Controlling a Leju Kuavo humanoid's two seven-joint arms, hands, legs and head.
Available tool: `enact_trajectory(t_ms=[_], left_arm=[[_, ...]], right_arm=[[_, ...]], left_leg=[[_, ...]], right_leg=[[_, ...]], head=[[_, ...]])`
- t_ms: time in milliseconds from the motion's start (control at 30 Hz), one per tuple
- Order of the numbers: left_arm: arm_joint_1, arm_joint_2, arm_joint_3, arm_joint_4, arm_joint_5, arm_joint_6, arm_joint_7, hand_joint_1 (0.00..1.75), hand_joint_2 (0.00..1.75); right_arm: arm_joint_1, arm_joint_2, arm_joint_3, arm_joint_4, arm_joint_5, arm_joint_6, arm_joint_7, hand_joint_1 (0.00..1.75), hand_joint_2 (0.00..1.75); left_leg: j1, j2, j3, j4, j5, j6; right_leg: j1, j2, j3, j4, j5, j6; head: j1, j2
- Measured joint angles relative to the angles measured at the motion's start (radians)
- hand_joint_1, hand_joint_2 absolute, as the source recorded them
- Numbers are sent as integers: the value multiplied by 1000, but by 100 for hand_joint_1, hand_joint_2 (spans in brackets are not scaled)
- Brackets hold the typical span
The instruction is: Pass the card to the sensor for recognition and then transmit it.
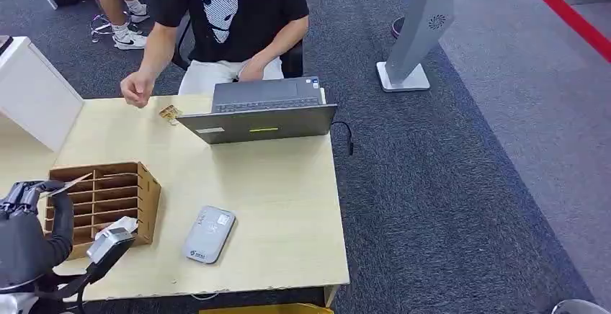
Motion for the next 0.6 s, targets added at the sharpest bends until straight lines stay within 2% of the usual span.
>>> enact_trajectory(t_ms=[300, 367, 467, 600], left_arm=[[0, -4, 1, -12, 0, 4, -2, 175, 175], [1, -4, 1, -19, -9, 45, -27, 175, 175], [4, -12, 9, -66, -15, 79, -99, 175, 175], [6, -60, 67, -170, 36, 89, -277, 175, 175]], right_arm=[[2, 3, -9, -3, 1, 0, 0, 0, 175], [3, 4, -12, -5, 15, 0, 0, 0, 175], [3, 7, -19, -5, 49, 0, -1, 0, 175], [4, 19, -43, -5, 98, 0, -7, 0, 175]], left_leg=[[0, 0, 0, 0, 0, 0], [0, 0, 0, 0, 0, 0], [0, 0, 0, 0, 0, 0], [0, 0, 0, 0, 0, 0]], right_leg=[[0, 0, 0, 0, 0, 0], [0, 0, 0, 0, 0, 0], [0, 0, 0, 0, 0, 0], [0, 0, 0, 0, 0, 0]], head=[[0, 0], [0, 0], [0, 0], [0, 0]])
